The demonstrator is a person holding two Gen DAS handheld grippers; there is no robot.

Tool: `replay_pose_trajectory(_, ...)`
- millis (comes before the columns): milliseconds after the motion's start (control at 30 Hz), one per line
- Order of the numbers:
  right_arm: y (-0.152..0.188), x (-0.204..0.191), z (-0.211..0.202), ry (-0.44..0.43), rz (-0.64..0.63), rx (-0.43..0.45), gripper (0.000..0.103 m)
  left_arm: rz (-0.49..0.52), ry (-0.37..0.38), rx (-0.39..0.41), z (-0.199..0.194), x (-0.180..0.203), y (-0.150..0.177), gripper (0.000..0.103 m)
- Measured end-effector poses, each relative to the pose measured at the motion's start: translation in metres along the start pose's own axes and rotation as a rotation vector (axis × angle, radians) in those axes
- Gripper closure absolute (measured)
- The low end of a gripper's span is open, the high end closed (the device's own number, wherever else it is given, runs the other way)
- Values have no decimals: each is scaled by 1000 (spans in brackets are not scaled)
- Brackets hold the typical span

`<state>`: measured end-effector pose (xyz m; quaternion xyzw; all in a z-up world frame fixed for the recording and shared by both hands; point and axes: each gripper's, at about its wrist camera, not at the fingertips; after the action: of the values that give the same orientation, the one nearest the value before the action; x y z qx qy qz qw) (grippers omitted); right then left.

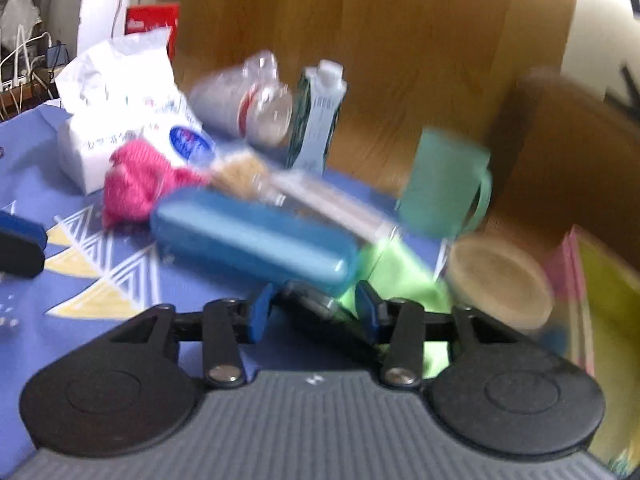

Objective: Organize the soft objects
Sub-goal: 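Carry the tissue pack into the pink tin box and open the left tool, then grasp the green correction-tape dispenser with the left tool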

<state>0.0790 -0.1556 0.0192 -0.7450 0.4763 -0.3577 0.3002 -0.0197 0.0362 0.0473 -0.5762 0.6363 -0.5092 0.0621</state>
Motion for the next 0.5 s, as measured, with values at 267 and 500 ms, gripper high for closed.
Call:
replay_pose_trajectory(267,72,-20,-110,-180,198,84,17,24,91,-132,27,26,13,49)
replay_pose_trajectory(500,95,-7,-124,-168,276,35,17,29,131,-222,34,44,28,49)
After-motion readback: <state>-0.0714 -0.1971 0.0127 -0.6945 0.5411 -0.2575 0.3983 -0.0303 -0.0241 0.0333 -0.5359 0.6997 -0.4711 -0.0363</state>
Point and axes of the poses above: each gripper's, at about its wrist camera, not at the fingertips, and z roughly the way its jaws point, x to its right, y to its underside, and after that the axes turned 9 degrees about y, right-handed
